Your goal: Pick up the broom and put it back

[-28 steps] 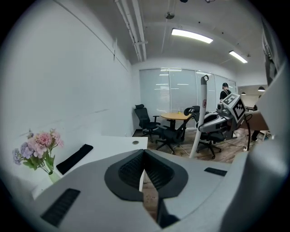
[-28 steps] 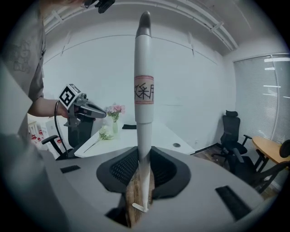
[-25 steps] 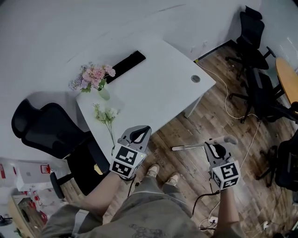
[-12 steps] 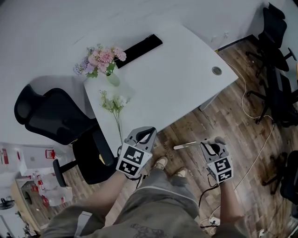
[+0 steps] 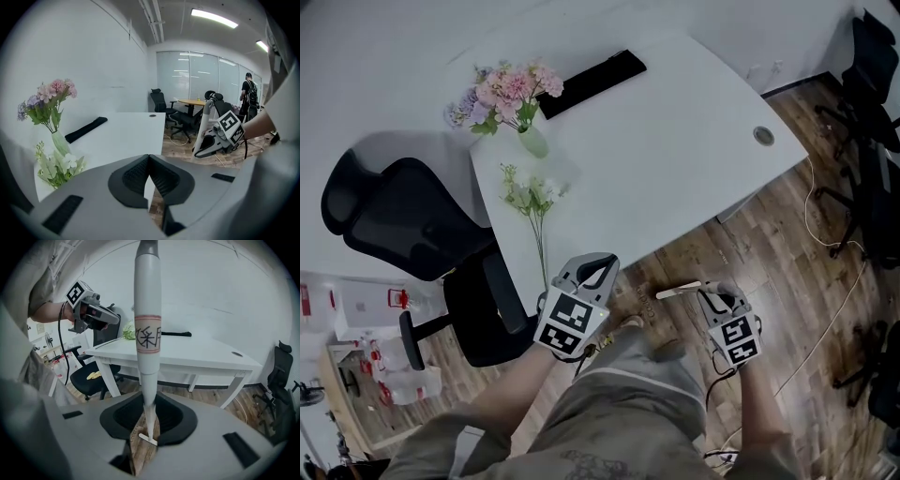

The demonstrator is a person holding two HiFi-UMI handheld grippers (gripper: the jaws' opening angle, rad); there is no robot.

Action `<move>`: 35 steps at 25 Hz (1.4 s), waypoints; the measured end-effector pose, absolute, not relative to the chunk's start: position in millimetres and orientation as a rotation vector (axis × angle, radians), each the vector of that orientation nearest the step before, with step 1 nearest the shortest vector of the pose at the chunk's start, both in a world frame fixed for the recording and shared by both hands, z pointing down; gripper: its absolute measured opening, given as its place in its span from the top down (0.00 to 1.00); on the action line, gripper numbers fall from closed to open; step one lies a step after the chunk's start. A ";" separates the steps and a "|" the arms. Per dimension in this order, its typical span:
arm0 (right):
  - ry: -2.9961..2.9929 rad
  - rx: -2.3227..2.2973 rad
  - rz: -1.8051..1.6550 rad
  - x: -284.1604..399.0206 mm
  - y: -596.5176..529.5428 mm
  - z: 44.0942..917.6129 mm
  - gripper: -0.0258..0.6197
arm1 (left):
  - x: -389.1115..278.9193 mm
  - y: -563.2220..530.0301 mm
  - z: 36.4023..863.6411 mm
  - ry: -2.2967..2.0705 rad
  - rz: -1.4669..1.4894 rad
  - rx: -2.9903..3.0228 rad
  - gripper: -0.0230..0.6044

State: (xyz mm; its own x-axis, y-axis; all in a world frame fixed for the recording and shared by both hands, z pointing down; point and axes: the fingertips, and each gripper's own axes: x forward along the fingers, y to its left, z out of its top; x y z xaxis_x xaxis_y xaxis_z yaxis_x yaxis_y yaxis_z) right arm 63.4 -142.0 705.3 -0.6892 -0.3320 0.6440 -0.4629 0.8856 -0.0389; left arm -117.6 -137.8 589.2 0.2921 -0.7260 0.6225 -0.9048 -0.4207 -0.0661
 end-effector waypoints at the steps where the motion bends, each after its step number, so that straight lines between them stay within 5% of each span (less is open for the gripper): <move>1: -2.397 0.570 0.258 60.4 -143.8 707.8 0.81 | -118.2 -138.5 590.7 -1.483 0.846 2.265 0.94; 24: -2.482 0.592 0.462 -34.2 -203.8 725.1 0.78 | -143.9 -153.7 596.7 -1.502 0.795 2.186 0.94; 35: -2.442 0.689 0.423 -3.9 -206.8 670.3 0.67 | -143.8 -162.0 572.2 -1.462 0.782 2.209 0.94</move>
State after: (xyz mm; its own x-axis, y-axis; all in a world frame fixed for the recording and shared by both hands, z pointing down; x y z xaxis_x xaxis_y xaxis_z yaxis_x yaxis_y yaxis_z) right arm -3.9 -206.8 670.3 -0.7102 -0.3797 0.5928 -0.5571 0.8180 -0.1434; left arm -143.8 -162.0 572.2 0.3054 -0.7116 0.6328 -0.9213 -0.3887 0.0075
